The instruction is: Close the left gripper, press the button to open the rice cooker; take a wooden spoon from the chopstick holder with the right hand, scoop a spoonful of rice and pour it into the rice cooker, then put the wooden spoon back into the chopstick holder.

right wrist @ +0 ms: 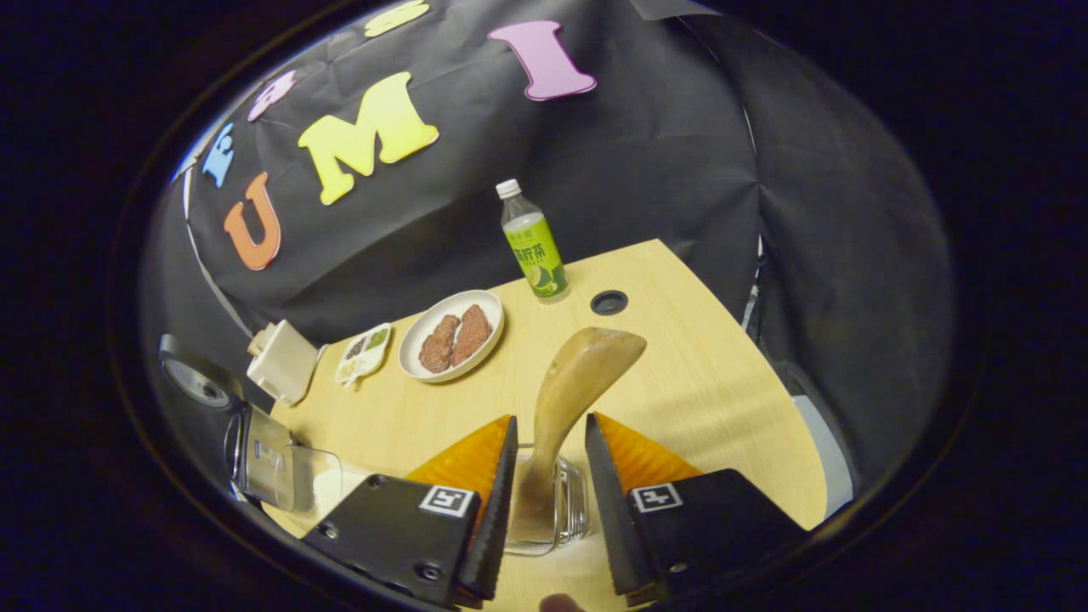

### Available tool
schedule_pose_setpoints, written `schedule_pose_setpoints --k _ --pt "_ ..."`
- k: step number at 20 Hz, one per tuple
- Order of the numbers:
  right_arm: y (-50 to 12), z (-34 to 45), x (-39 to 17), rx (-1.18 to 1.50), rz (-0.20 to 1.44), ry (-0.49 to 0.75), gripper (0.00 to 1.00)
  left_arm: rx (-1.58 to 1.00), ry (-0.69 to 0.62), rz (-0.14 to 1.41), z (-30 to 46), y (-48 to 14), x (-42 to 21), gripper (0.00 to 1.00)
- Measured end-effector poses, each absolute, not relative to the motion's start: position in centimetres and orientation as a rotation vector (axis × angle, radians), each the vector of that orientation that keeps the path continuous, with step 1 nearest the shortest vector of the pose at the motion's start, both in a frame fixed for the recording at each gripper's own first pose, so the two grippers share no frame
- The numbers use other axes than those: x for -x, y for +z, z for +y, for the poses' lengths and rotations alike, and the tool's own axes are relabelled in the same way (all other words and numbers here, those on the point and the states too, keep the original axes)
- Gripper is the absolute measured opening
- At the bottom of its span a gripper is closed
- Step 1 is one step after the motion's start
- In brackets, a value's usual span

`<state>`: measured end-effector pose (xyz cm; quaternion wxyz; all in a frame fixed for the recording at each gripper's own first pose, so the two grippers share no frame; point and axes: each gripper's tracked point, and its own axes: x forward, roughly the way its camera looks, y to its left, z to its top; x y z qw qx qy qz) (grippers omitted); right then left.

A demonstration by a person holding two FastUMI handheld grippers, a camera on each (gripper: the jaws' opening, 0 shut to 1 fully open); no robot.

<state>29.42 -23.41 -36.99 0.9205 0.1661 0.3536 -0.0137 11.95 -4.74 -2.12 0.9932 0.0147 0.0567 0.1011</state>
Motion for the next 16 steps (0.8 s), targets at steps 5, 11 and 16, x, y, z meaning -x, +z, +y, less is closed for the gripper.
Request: schedule_pose_setpoints --k 5,11,16 --pt "-36.8 -22.4 -29.1 -0.390 0.736 -0.024 0.20 -0.032 0.205 0.112 -4.1 -2.1 -11.1 0.95" --pt "-33.1 -22.1 -28.1 -0.375 0.669 -0.086 0.08 -0.046 0.176 0.107 -2.5 -2.3 -10.0 0.95" --pt "-27.0 -19.5 -27.0 -0.286 0.578 -0.103 0.09 -0.058 0.144 0.074 0.1 -1.8 -8.8 0.94"
